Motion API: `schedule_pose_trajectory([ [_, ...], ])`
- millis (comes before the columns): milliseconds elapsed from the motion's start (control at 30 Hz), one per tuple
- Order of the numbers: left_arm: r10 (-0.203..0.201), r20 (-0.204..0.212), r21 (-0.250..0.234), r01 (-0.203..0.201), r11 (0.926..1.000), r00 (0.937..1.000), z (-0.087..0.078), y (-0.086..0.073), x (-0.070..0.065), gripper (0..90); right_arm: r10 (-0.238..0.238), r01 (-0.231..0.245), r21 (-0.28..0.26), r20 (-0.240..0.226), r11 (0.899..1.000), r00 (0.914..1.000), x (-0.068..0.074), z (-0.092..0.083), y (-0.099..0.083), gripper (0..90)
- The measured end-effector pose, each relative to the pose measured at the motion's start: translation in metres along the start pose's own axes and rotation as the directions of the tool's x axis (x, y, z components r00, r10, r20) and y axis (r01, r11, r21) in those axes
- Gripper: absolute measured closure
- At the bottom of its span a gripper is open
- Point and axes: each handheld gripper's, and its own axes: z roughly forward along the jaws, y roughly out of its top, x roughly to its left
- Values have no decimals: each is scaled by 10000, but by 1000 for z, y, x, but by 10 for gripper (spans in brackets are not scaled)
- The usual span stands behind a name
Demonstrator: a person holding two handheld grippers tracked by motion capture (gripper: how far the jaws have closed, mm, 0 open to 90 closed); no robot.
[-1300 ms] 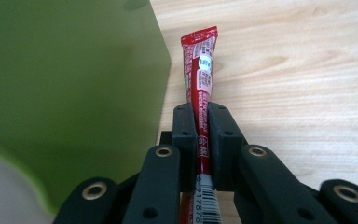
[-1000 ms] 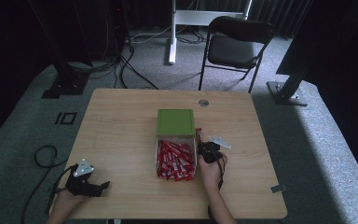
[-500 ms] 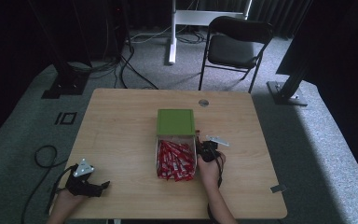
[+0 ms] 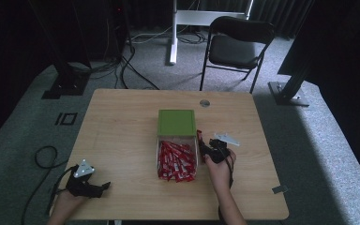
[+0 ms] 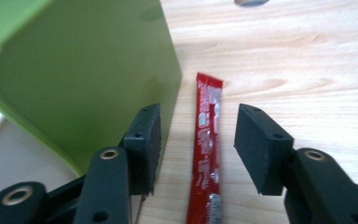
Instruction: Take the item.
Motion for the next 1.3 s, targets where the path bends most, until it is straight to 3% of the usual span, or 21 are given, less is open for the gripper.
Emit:
schedule_pose_trajectory([
  [567, 1, 1, 1, -1, 10000, 10000, 0, 0, 0, 7, -420, 421, -48, 225, 9991, 9989, -26, -20, 3, 307],
  [933, 0, 1, 2, 0, 10000, 10000, 0, 0, 0, 7, -216, 205, 199, 558, 9996, 9982, -58, -29, -7, 245],
  [1300, 2, 1, 2, -2, 10000, 10000, 0, 0, 0, 8, -158, 126, 276, 1176, 9995, 9929, -92, -43, -16, 213],
])
